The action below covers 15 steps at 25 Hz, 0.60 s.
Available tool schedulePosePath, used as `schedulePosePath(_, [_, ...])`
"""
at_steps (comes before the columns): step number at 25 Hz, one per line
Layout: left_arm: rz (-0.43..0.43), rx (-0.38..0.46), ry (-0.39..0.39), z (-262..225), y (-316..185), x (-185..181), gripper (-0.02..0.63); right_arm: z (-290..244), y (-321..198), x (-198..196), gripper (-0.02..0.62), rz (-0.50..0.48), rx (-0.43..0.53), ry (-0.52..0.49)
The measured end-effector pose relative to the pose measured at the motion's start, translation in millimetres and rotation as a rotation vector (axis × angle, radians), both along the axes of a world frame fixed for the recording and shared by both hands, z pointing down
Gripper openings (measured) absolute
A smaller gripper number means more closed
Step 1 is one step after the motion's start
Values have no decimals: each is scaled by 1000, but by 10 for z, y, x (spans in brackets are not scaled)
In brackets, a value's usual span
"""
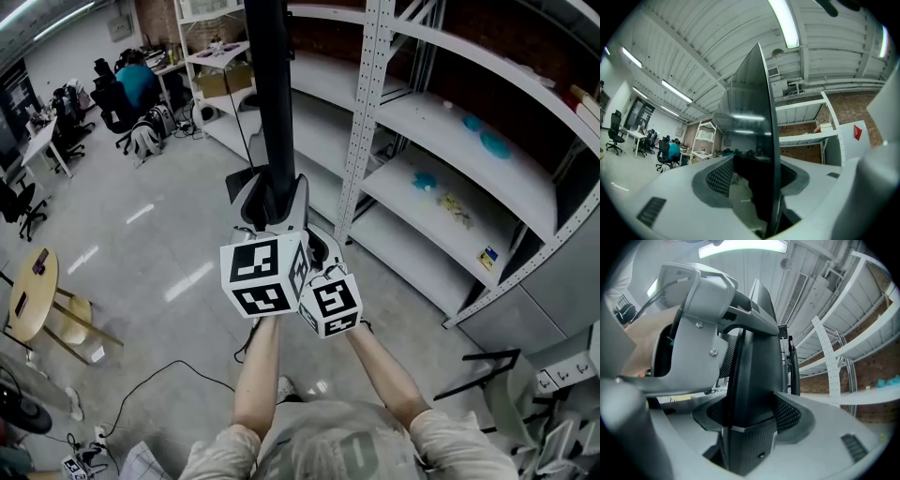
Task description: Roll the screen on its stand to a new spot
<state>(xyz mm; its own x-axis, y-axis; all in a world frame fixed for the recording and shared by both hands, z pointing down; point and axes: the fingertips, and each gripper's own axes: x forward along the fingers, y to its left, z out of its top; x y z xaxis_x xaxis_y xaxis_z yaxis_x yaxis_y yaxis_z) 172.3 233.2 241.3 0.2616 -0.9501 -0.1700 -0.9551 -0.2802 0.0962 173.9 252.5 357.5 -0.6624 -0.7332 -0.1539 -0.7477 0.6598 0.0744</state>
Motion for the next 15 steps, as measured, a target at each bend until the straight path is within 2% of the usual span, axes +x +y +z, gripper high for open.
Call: schedulePosePath(15, [-9, 17, 1, -14, 1063, 1302, 249, -17, 1060, 1312, 267, -21, 22, -21])
